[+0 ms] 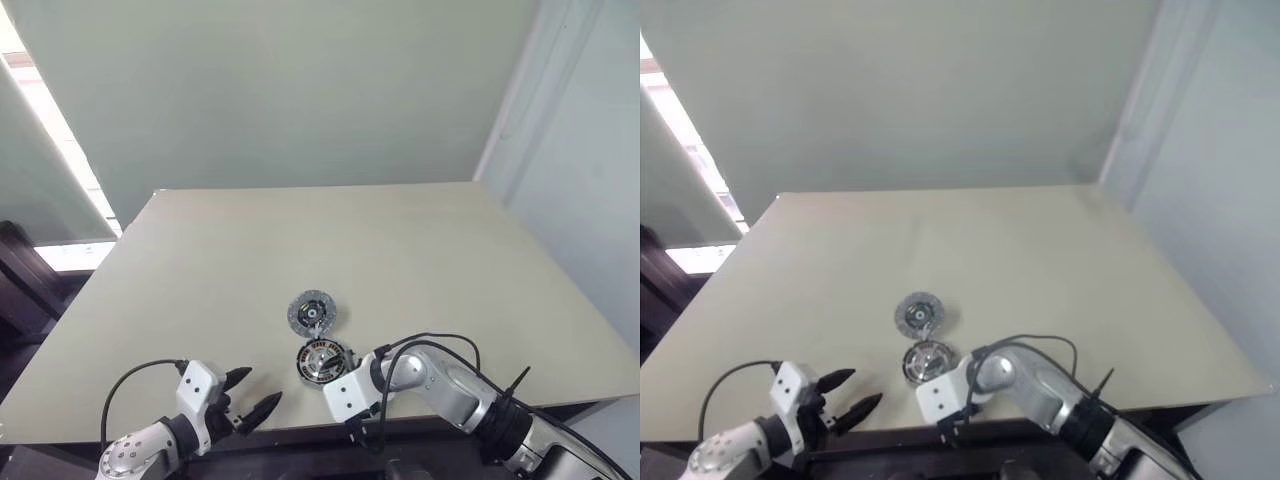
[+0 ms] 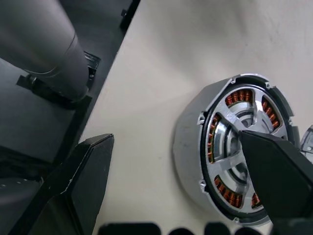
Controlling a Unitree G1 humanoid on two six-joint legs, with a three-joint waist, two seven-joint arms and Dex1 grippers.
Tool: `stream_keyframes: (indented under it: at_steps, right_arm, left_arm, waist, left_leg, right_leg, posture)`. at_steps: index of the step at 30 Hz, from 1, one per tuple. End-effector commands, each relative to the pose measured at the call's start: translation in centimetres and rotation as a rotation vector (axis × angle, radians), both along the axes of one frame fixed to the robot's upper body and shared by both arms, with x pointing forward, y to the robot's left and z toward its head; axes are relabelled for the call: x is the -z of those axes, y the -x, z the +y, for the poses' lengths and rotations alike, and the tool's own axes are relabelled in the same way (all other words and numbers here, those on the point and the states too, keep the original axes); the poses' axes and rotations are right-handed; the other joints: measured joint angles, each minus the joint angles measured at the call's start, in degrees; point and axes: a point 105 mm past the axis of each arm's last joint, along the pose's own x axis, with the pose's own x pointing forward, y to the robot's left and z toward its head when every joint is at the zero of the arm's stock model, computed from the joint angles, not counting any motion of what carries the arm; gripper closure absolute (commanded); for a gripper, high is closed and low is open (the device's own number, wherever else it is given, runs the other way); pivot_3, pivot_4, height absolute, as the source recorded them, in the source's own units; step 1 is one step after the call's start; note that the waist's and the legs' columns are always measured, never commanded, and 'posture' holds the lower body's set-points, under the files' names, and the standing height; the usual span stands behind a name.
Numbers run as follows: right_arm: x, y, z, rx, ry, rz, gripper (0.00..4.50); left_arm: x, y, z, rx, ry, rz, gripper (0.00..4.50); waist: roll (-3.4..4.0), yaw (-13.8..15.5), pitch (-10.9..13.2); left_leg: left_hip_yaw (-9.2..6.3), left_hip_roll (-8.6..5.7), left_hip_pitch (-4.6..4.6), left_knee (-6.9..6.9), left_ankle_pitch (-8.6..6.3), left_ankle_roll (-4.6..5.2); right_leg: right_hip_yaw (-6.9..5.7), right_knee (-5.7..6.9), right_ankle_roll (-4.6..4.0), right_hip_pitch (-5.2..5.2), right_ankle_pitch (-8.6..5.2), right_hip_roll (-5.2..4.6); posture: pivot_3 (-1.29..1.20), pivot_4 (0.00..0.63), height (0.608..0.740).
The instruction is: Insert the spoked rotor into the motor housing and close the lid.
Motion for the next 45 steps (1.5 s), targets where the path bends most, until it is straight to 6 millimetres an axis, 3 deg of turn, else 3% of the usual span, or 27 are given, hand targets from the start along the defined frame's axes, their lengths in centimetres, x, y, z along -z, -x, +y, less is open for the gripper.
stream_keyframes:
  at_steps: [1, 5, 11, 13, 21, 31, 37, 45]
  right_arm:
    - [-0.6, -0.6, 0.4, -0.008, -0.001, -0.042, 0.41]
    - [-0.6, -0.6, 0.5, -0.014, 0.004, -0.048, 1.62]
    - [-0.6, -0.9, 0.7, -0.004, 0.007, -0.051, 3.85]
    - [-0.6, -0.9, 0.9, 0.006, -0.001, -0.037, 4.27]
    - [-1.4, -0.9, 1.4, 0.05, -0.043, 0.036, 4.4]
    - [-5.2, -0.6, 4.1, 0.366, -0.215, 0.297, 4.4]
    - [-5.5, -1.0, 5.1, 0.583, -0.224, 0.399, 4.4]
    - [-4.4, -1.4, 5.5, 0.727, -0.148, 0.416, 4.4]
  left_arm:
    - [-0.6, -0.5, -0.1, 0.013, -0.007, -0.039, 0.0]
    - [-0.6, -0.5, -0.1, 0.013, -0.007, -0.043, 0.0]
    - [-0.7, -0.6, -0.1, 0.013, -0.006, -0.048, 0.0]
    - [-0.8, -0.6, -0.2, 0.014, -0.006, -0.051, 0.0]
    - [-0.9, -0.8, -0.3, 0.015, -0.005, -0.057, 0.0]
    - [-0.8, -0.9, -0.3, 0.005, 0.002, -0.062, 0.0]
    - [-0.6, -0.1, 0.4, 0.016, 0.017, -0.07, 0.0]
    - [-1.0, 0.6, 0.7, 0.03, 0.018, -0.145, 0.0]
  waist:
    - [0.0, 0.0, 0.0]
    - [0.0, 0.0, 0.0]
    - [-0.01, 0.0, 0.0]
    - [-0.03, -0.2, 0.0]
    - [-0.02, -0.2, 0.0]
    - [0.01, -0.2, 0.0]
    - [0.14, -0.1, 0.1]
    - [0.15, -0.2, 0.1]
  left_leg:
    - [0.0, 0.0, 0.03, 0.0, 0.0, 0.0]
    - [0.0, 0.0, 0.03, 0.0, 0.0, 0.0]
    - [0.0, 0.0, 0.06, 0.0, 0.0, 0.0]
    - [0.0, 0.0, 0.14, -0.01, 0.0, 0.0]
    - [0.01, 0.05, 0.27, -0.01, 0.01, 0.0]
    - [-0.01, 0.05, 0.01, -0.1, 0.01, -0.01]
    - [-0.03, 0.03, -0.02, -0.09, 0.0, -0.02]
    - [-0.06, 0.03, -0.05, -0.07, 0.0, -0.03]
  right_leg:
    - [0.0, 0.01, 0.0, 0.02, 0.0, 0.0]
    - [0.0, 0.01, 0.0, 0.02, 0.0, 0.0]
    - [0.0, 0.02, 0.0, 0.04, 0.0, 0.0]
    - [0.0, 0.01, 0.0, 0.08, 0.0, 0.0]
    - [-0.03, 0.09, -0.01, 0.12, 0.0, 0.02]
    - [-0.04, 0.08, 0.0, -0.06, 0.01, 0.03]
    - [-0.08, 0.05, -0.01, -0.1, 0.01, -0.02]
    - [-0.14, 0.02, -0.01, -0.16, 0.0, -0.05]
  posture:
    - [0.0, 0.0, 0.74]
    - [0.0, 0.0, 0.74]
    - [0.0, 0.0, 0.74]
    - [0.0, 0.0, 0.74]
    - [0.0, 0.0, 0.74]
    - [0.0, 0.0, 0.74]
    - [0.0, 0.0, 0.74]
    - [0.0, 0.0, 0.74]
